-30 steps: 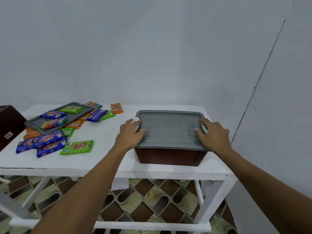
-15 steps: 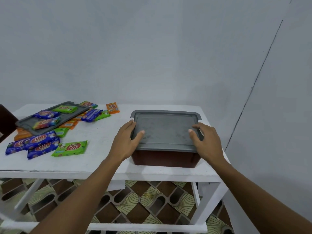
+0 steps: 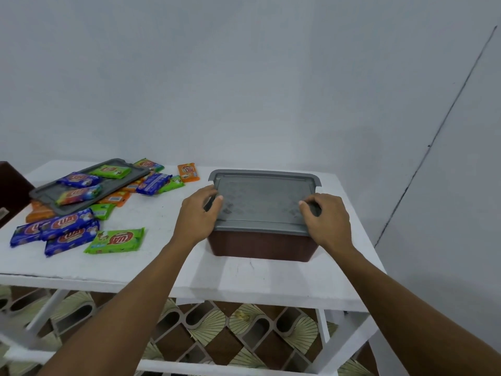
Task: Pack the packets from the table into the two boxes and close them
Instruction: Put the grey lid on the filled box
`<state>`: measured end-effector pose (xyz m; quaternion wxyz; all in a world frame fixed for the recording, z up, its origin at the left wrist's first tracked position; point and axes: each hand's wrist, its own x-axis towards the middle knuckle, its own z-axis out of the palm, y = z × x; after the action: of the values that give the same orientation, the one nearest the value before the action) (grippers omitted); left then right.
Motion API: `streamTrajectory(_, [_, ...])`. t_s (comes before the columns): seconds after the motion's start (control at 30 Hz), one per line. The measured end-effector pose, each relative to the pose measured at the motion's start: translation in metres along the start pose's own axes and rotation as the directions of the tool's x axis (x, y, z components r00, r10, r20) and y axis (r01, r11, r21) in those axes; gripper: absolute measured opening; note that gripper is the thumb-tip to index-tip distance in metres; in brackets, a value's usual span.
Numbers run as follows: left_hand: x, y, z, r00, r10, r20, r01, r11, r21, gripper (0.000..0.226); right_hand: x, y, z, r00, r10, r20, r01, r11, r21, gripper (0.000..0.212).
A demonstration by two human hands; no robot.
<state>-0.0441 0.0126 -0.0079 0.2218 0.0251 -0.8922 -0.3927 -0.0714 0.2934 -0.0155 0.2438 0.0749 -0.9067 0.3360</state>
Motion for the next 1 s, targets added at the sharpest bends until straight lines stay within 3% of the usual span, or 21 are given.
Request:
streamTrajectory(0.4, [0.044, -0.028, -0.004, 0.998, -0.022, 0.054, 0.018, 0.998, 0.064, 0.033, 0.034, -0.002, 0.037, 0.995, -0.058, 0.080, 0.066, 0.993, -0.100, 0.021])
streamTrajectory(0.5, [0.041, -0.028, -0.003, 0.998, 0.004, 0.065, -0.012, 0.993, 0.115, 0.034, 0.031, -0.003, 0.034, 0.994, -0.069, 0.085, 0.079, 0.989, -0.128, 0.030])
streamTrajectory(0.77, [0.034, -0.022, 0.000, 0.996, 0.071, 0.058, -0.087, 0.931, 0.354, 0.043, 0.025, -0.025, 0.024, 0.985, -0.089, 0.149, 0.147, 0.884, -0.444, 0.045])
streamTrajectory(0.9, [0.025, -0.019, -0.011, 0.954, 0.104, 0.283, -0.216, 0.891, 0.399, 0.052, 0.026, -0.040, 0.023, 0.956, 0.001, 0.294, 0.149, 0.861, -0.486, 0.044])
streamTrajectory(1.0, [0.014, -0.023, -0.036, 0.887, 0.088, 0.452, -0.267, 0.898, 0.350, 0.060, 0.015, -0.057, 0.029, 0.953, -0.048, 0.298, 0.182, 0.880, -0.439, 0.046])
